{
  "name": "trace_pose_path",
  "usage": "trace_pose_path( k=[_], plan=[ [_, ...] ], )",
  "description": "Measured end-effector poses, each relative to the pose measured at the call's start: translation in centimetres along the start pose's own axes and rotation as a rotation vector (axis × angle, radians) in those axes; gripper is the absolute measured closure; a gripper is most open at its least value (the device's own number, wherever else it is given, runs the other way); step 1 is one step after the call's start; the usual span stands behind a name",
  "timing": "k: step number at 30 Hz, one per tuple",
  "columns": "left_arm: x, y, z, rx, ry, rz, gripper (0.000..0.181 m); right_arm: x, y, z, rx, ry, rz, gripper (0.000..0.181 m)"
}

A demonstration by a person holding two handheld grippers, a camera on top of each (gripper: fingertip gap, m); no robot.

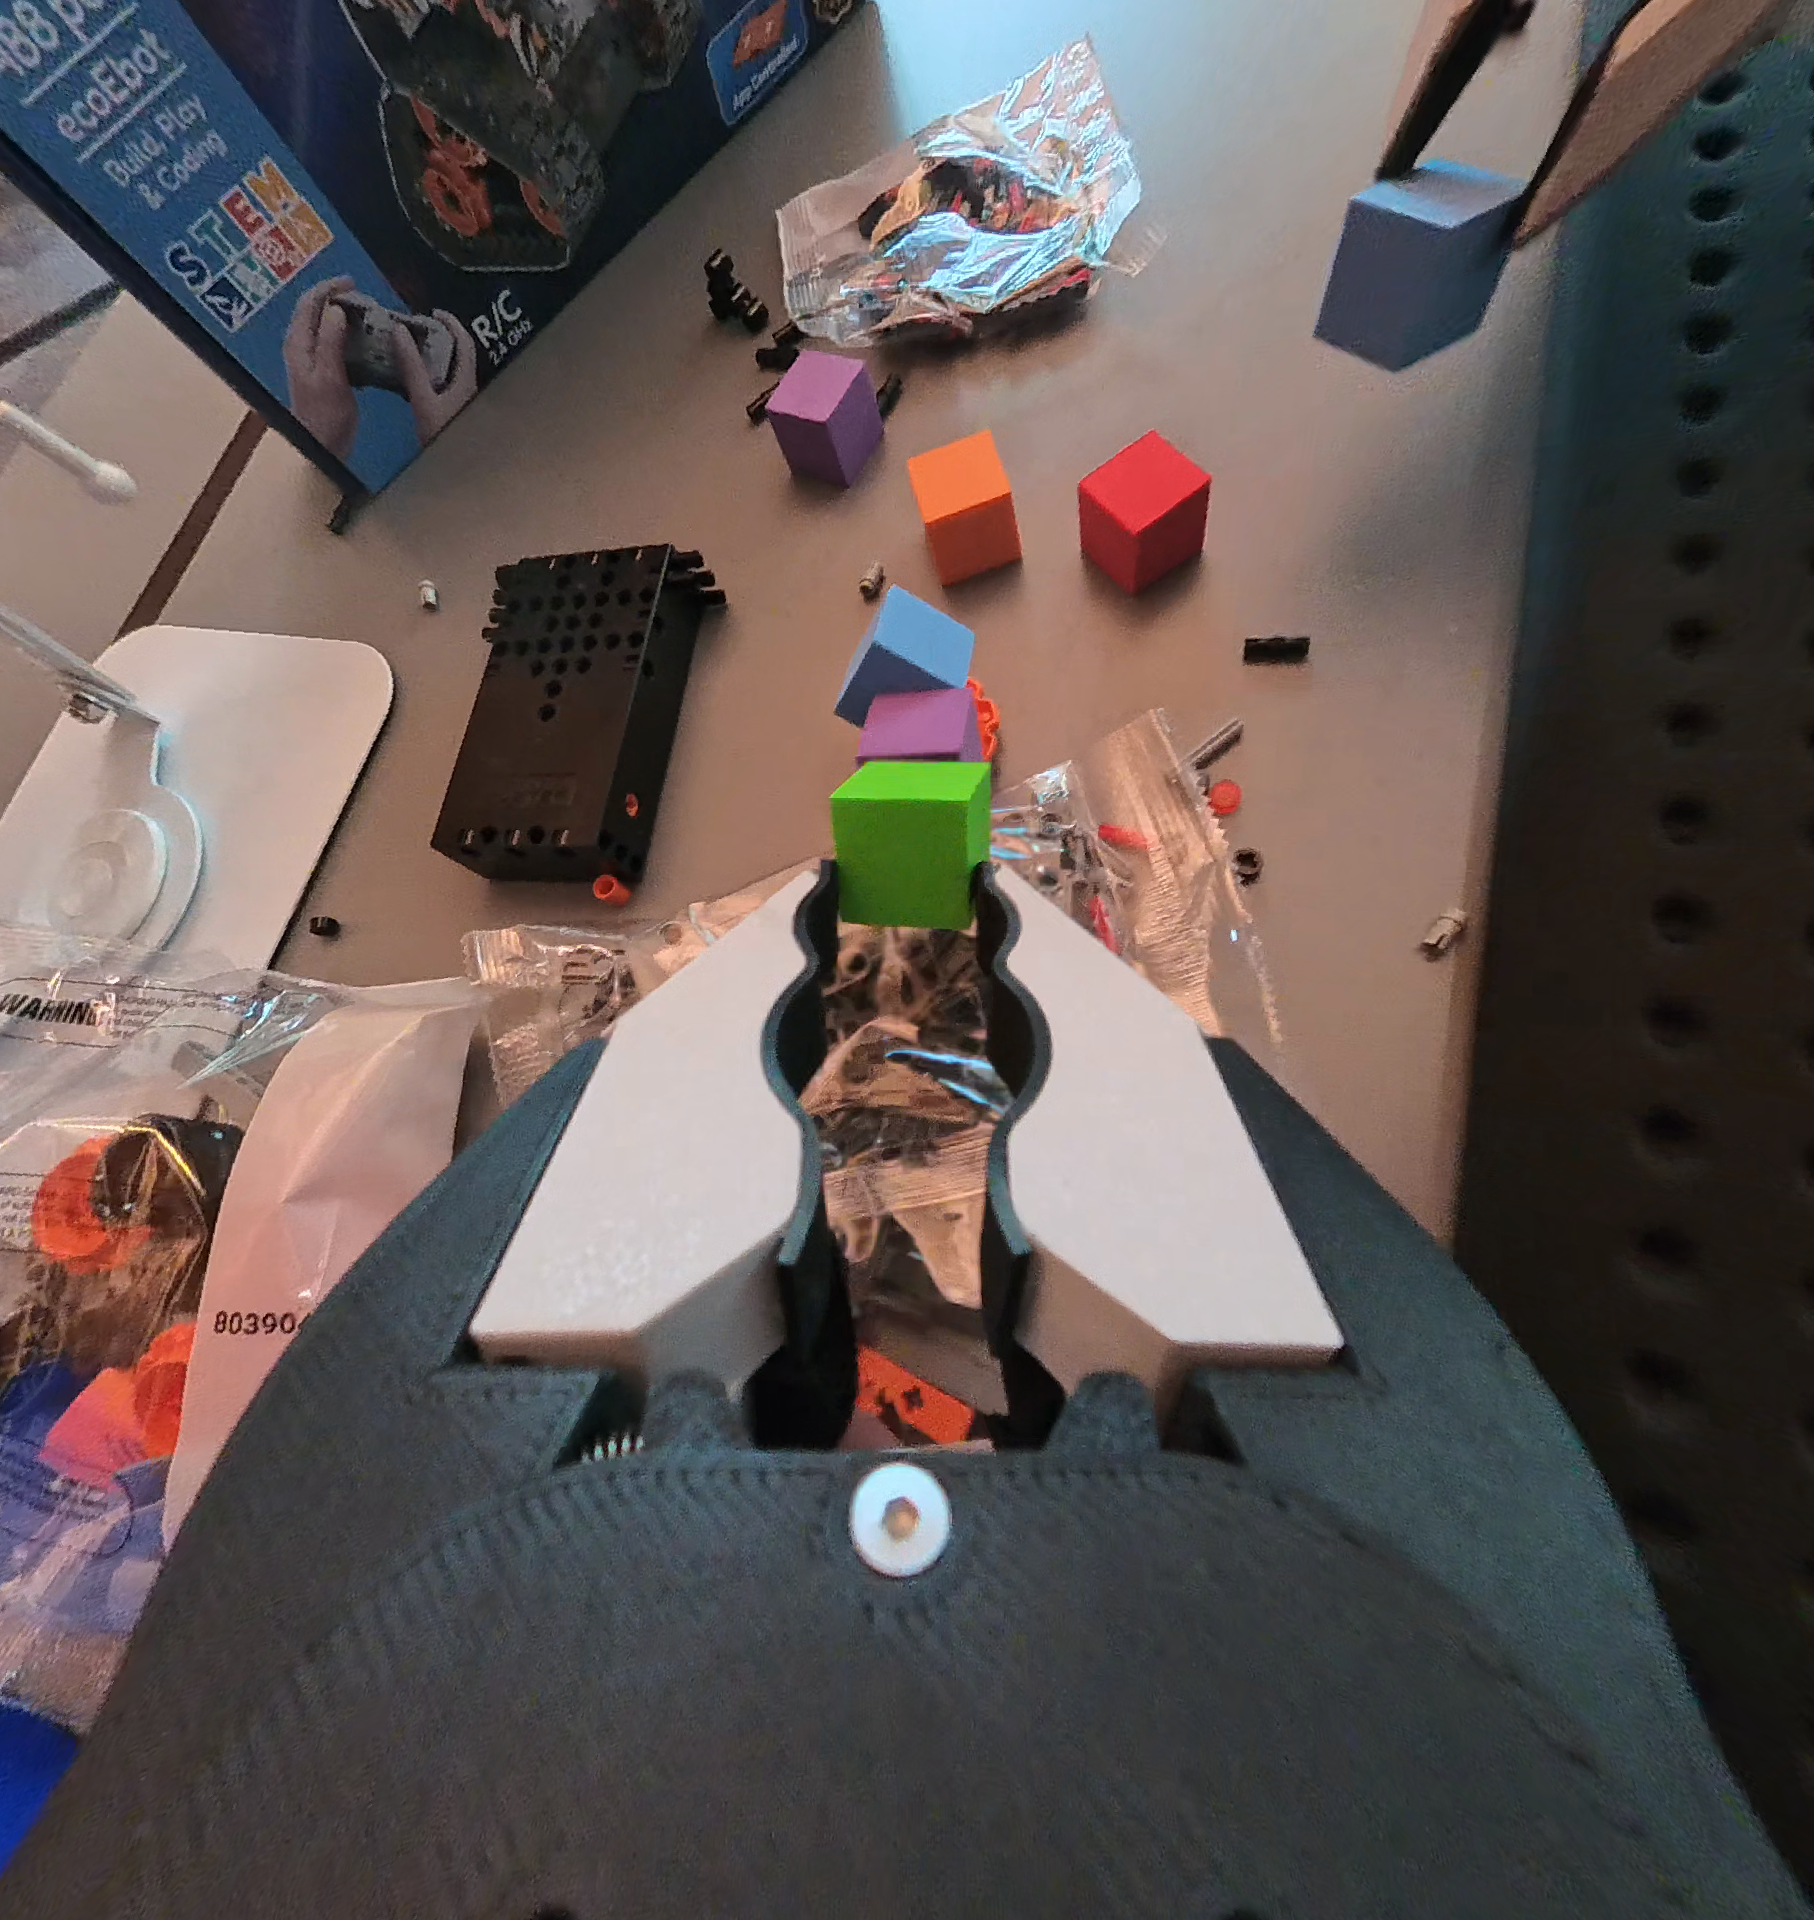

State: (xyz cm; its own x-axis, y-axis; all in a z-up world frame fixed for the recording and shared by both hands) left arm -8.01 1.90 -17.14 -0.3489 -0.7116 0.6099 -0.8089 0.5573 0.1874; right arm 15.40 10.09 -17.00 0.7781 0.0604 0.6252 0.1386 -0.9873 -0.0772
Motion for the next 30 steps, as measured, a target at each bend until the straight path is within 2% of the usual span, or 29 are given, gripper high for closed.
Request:
trace_pose_path(
  k=[6,11,14,20,23,26,30],
  plan=[
    [-0.6,-1.7,-1.4,-0.041,-0.005,0.031,0.157,2.4,-1.8,0.9,-0.008,0.027,0.070,0.157],
    [-3.4,-2.7,-2.9,-0.101,0.047,0.070,0.156,1.3,-2.1,0.0,0.011,0.018,0.025,0.157],
    [-4.9,-1.8,-2.3,-0.113,0.116,0.028,0.156,-0.3,-2.0,-0.7,0.035,0.025,-0.006,0.157],
    [-4.0,2.8,-1.5,-0.009,0.141,-0.159,0.157,-1.4,-2.8,-1.6,0.039,-0.003,-0.011,0.157],
    [-3.8,3.8,-1.4,0.006,0.155,-0.207,0.157,-1.6,-3.3,-1.9,0.048,-0.002,-0.001,0.156],
    [-4.8,1.6,-2.6,-0.093,0.130,-0.112,0.157,-1.4,-3.6,-1.9,0.047,-0.010,0.009,0.157],
    [-7.2,0.6,-2.7,-0.152,0.211,-0.089,0.157,-0.3,-4.1,-1.3,0.025,-0.025,0.032,0.156]
  ],
)
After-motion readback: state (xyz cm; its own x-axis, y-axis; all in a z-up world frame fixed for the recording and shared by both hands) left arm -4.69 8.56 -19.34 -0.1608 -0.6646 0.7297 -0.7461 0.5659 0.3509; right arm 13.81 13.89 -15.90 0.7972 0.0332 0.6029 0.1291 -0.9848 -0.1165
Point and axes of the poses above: each gripper's, where its closed fingertips meet, x back along the fingers, z out of its underside, y = z × x across the jaws, the point moved 6 cm from there along x, back along the fingers, and after that the axes turned 4 degrees about x, right-handed, at the moved point
